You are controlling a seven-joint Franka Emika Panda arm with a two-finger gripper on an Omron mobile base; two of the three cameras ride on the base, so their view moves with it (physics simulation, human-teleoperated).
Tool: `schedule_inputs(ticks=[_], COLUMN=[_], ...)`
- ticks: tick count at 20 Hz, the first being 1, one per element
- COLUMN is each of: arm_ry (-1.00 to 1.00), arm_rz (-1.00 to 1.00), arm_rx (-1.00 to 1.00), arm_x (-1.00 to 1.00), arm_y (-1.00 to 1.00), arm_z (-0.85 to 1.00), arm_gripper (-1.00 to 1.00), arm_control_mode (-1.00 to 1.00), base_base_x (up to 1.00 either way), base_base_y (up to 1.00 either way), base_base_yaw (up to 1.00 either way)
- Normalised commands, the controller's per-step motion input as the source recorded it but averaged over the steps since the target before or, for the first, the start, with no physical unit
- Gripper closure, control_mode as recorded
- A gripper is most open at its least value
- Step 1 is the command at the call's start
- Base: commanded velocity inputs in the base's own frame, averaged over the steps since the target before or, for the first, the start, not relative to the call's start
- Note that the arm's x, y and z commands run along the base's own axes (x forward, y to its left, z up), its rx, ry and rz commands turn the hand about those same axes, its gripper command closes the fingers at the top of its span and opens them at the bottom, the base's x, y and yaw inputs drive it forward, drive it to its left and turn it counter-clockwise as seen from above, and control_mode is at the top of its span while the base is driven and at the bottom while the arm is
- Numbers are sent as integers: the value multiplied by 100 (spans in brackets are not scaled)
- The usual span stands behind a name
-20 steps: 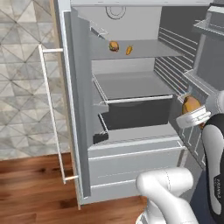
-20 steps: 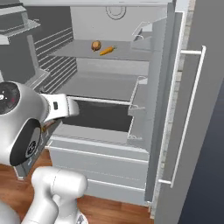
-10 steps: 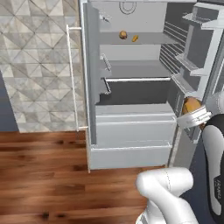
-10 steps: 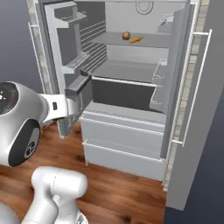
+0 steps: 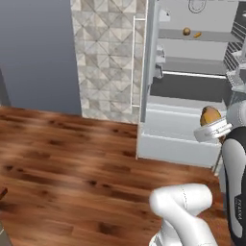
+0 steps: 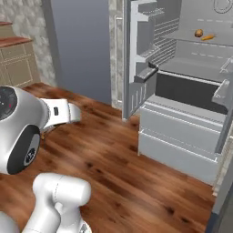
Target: Place one carrot and one chicken drumstick in each tupperware on the nearby counter, to pack two identical lunches.
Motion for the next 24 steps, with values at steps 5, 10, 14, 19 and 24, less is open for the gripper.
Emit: schedule_inputs(ticks=[5, 10, 14, 19, 24], arm_ry=[0, 0, 0, 0, 0], arm_rz=[0, 0, 0, 0, 0], arm_rx=[0, 0, 0, 0, 0], arm_x=[0, 0, 0, 0, 0], arm_y=[0, 0, 0, 0, 0], arm_z=[0, 0, 0, 0, 0], arm_gripper=[100, 100, 100, 100, 100], arm_control_mode=[100, 100, 100, 100, 100], base_base_x=[-100, -100, -100, -87, -43], base_base_y=[16, 22, 46, 95, 100], base_base_yaw=[54, 55, 53, 47, 37])
